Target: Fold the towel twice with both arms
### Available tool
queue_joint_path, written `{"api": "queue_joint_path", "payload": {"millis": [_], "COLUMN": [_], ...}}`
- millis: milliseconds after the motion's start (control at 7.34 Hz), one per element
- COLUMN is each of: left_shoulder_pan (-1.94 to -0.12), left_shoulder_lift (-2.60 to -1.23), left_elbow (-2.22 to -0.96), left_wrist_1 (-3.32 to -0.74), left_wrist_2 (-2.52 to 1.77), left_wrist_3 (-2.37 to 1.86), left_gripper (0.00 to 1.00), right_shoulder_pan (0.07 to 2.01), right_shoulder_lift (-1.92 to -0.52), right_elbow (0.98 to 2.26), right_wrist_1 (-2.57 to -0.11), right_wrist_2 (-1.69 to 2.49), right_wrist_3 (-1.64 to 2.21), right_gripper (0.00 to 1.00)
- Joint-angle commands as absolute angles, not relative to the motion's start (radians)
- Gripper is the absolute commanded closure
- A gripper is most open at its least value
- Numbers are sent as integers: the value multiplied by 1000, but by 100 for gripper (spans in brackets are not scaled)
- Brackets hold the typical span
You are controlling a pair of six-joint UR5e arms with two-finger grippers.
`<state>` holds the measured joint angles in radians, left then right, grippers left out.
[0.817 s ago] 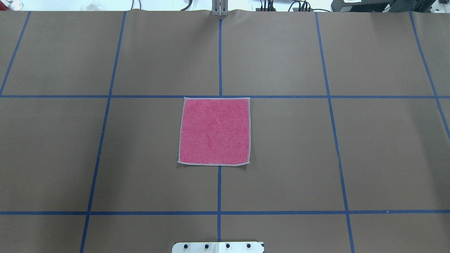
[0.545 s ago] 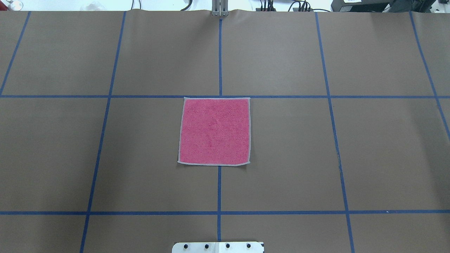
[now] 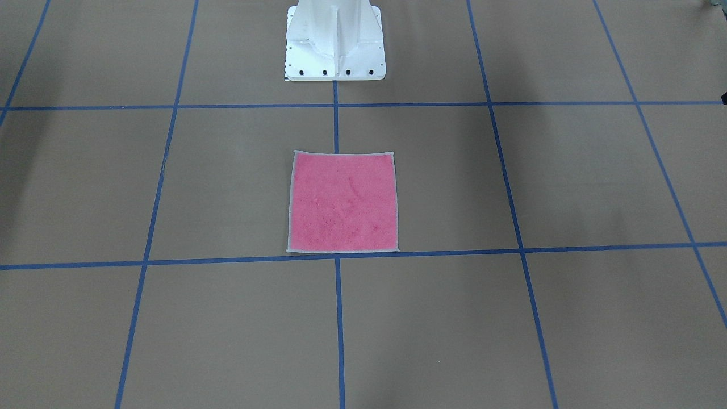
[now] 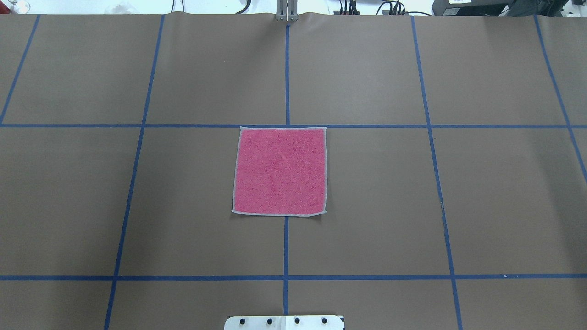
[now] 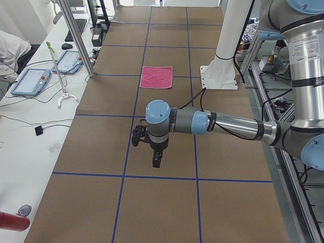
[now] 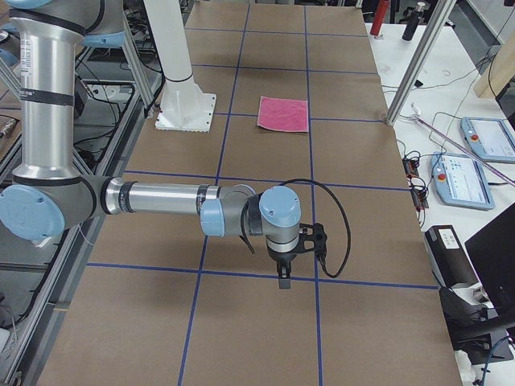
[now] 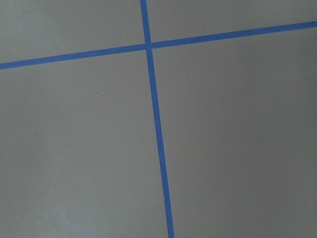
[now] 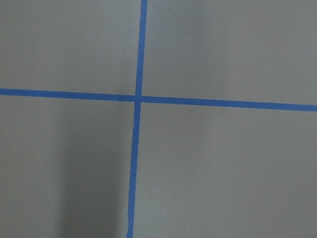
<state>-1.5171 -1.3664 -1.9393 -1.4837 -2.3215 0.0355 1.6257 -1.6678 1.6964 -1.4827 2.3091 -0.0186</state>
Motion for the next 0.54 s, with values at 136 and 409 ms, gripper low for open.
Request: {"api": "queue_joint_path", "payload": {"millis": [136,409], "left_shoulder_pan": [-1517,-1514], "left_shoulder_lift": [-1481,-1604], "left_elbow": [-1940,-1898], "left_wrist_1": [-1493,-1579], "left_wrist_2": [-2324,-2321], "left_wrist_3": [26,26], "left_gripper": [0,0], "right_shoulder_pan": [1624,1609], "right_shoulder_lift": [-1652,-1645], "right_elbow": [1787,1831], "right_wrist_1": [-1482,-1483], "right_wrist_2": [2307,2335], "right_wrist_3": [-6,-6], "right_gripper": [0,0]}}
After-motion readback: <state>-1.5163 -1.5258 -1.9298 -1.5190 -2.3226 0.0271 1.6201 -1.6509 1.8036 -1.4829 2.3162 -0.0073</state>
